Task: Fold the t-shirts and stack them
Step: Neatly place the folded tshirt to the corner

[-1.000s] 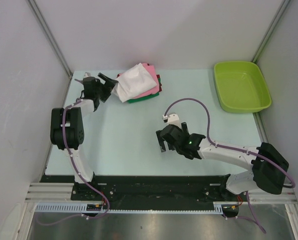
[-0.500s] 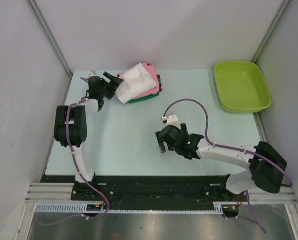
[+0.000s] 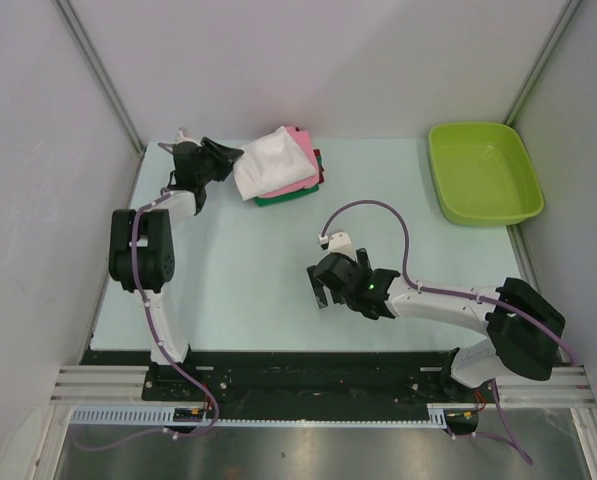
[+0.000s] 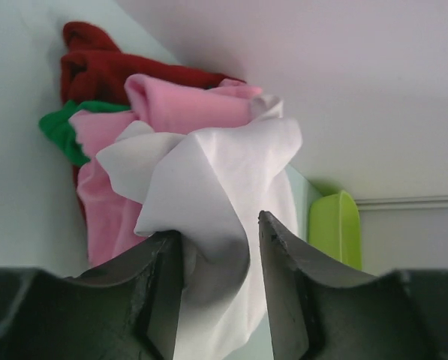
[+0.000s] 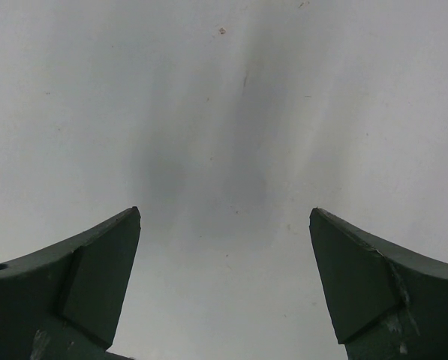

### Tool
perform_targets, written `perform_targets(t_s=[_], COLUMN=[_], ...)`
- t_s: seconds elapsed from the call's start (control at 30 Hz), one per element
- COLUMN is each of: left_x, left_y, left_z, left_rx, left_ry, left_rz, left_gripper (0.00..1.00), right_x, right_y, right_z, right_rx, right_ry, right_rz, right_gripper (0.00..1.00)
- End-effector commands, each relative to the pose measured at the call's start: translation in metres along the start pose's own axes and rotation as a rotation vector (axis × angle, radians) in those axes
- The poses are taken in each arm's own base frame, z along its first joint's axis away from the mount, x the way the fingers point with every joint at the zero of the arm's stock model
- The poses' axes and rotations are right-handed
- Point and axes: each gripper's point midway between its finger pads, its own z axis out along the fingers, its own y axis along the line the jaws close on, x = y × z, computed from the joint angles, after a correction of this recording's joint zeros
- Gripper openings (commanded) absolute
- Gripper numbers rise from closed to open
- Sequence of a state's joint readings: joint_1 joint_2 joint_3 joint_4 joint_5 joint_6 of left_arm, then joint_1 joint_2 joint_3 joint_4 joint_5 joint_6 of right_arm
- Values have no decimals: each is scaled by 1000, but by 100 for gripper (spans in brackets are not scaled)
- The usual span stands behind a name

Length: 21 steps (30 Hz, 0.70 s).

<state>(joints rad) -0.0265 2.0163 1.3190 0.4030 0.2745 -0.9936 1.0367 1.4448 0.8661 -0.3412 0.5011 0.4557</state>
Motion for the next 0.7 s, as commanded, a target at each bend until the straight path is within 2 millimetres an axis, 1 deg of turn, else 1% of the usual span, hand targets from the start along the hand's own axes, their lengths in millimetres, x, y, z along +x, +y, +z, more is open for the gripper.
perform_targets(t_s=[0.0, 0.07, 0.1, 0.2, 0.37, 0.4, 0.43, 0.57, 0.67], left_x=[-20, -18, -18, -13, 3, 5, 9, 18, 19], left_y=[-50, -51, -58, -62, -50, -51, -45, -37, -35], left_z=[5, 10, 13, 21, 35, 37, 41, 51, 55], left_rx=[149, 163, 180, 194, 167, 170, 161, 152, 152], left_ry=[-37, -26, -25, -2, 33, 36, 42, 58, 56], left_rz=[70, 86, 94, 99, 93, 95, 91, 80, 77], left_gripper=[47, 49, 51, 52, 54, 54, 53, 54, 54], right_x=[-6, -4, -3, -2, -2, -1, -2, -1, 1], right_y=[11, 12, 12, 12, 11, 10, 10, 8, 7], right_z=[3, 4, 5, 6, 6, 7, 6, 6, 7], right_rx=[-29, -29, -28, -24, -22, -18, -18, -7, -4], right_ry=[-28, -20, -18, -16, -17, -14, -16, -12, -9], right_rz=[23, 18, 17, 10, 7, 3, 7, -1, -5], right_gripper=[100, 100, 100, 100, 100, 100, 100, 100, 100])
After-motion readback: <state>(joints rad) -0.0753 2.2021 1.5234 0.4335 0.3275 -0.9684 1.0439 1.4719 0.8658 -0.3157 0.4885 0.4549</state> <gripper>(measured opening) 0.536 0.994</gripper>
